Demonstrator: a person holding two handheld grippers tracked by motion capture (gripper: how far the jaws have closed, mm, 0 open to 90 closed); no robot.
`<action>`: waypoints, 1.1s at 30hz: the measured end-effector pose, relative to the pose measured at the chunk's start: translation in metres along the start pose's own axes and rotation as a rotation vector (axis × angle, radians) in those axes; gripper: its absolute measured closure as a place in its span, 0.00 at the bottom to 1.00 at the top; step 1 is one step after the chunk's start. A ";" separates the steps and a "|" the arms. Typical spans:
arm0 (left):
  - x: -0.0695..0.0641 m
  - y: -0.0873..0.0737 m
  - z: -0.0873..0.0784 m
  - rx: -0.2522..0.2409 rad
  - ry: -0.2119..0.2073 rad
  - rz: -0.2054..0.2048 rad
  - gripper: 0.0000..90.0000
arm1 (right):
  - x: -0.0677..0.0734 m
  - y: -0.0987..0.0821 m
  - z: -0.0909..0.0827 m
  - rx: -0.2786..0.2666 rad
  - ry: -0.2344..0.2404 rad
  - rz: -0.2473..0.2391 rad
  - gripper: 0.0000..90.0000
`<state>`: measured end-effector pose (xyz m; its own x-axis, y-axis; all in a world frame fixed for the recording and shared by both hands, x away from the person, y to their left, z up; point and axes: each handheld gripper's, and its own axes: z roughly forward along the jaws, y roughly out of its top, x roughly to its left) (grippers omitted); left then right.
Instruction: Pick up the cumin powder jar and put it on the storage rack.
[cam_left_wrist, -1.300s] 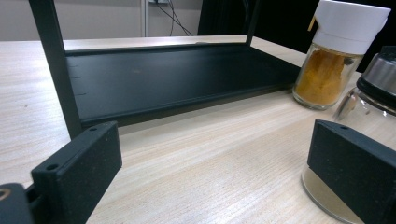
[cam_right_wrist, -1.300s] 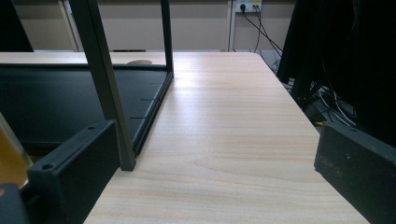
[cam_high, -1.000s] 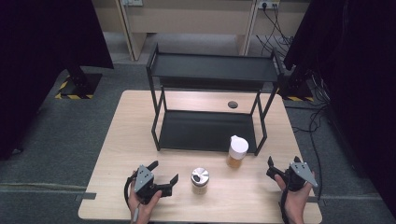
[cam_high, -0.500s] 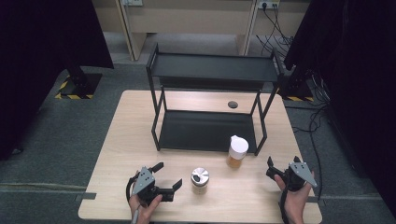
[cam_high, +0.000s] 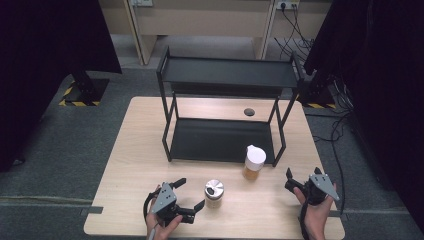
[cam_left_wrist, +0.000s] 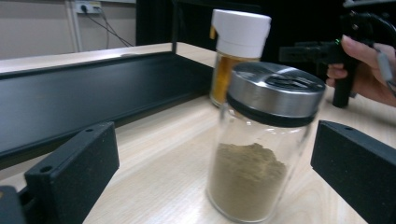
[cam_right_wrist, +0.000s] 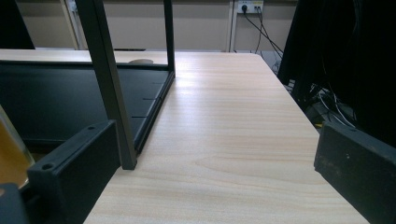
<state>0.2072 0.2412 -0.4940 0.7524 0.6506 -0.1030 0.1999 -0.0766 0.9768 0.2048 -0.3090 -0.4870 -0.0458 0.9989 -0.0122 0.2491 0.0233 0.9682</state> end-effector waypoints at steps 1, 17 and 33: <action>-0.002 0.001 0.002 0.007 -0.003 0.006 0.00 | 0.000 0.000 0.000 0.001 0.000 0.000 0.01; -0.017 0.010 0.033 0.064 -0.032 0.046 0.00 | -0.002 0.000 0.000 0.003 0.009 0.005 0.01; -0.023 0.015 0.050 0.112 -0.019 0.063 0.10 | -0.003 0.001 0.000 0.003 0.016 0.001 0.01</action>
<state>0.2244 0.1873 -0.4862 0.7772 0.6275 -0.0469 0.2198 -0.2010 0.9546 0.2054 -0.3119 -0.4865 -0.0612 0.9981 -0.0072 0.2525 0.0224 0.9673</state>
